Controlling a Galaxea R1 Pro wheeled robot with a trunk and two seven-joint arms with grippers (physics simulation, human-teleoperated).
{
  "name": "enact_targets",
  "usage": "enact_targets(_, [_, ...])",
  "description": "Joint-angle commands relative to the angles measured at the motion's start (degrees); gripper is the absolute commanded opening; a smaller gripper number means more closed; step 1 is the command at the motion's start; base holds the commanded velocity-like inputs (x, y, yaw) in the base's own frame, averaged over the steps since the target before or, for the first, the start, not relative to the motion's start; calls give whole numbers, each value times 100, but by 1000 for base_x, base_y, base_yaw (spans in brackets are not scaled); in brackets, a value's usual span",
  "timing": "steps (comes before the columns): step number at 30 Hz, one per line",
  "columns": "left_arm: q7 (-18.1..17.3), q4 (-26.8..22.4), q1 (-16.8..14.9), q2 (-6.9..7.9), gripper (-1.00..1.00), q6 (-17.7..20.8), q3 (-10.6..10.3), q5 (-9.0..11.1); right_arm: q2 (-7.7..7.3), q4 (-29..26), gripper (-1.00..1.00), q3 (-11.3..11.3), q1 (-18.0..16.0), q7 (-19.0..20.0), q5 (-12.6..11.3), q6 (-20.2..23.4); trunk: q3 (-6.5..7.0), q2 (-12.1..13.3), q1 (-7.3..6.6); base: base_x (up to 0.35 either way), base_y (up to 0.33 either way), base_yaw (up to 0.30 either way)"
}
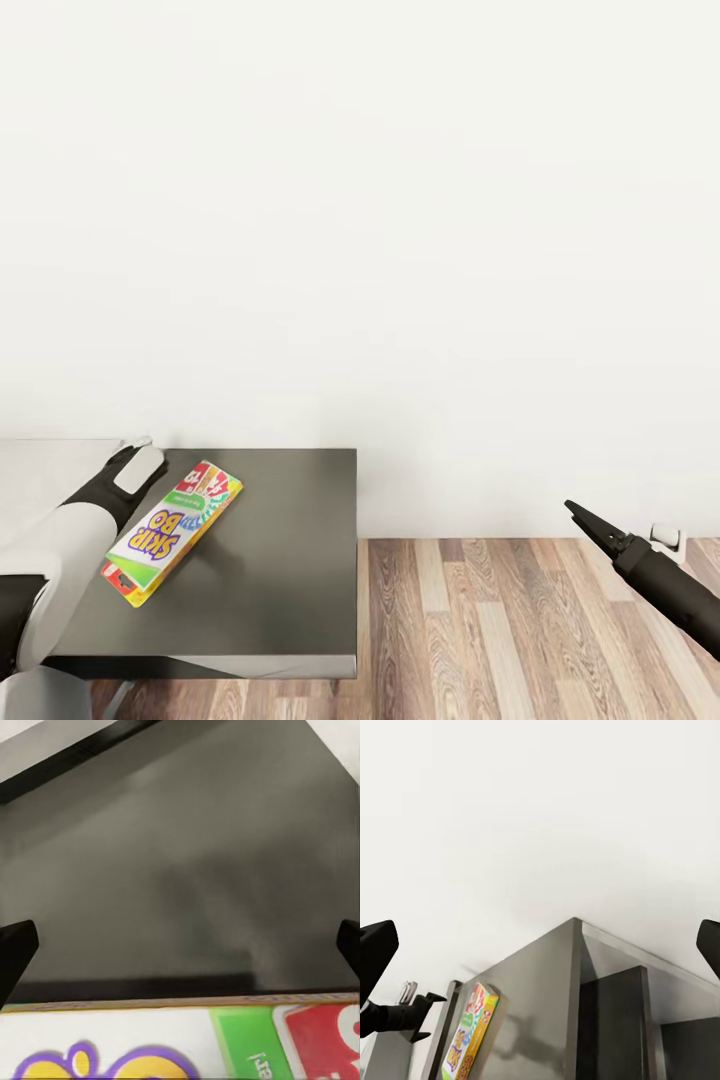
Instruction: Put all the toys in the child's room - the three board games (two on the bed and one on the table), the two jigsaw puzzles on the table, and the tennis ball on the table - inside the toy box on the table in the child's room.
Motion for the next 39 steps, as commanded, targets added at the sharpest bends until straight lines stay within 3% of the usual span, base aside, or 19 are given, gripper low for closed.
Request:
enact_targets(1, [43,13,-3,7,100,40,-44,17,-1,-1,100,-8,-4,8,-11,31,-10,-9,2,0,0,0])
enact_targets(39, [61,55,-3,-2,100,39,-52,17,-1,-10,100,-6,0,-26,-8,32,-220,-9,2,0,0,17])
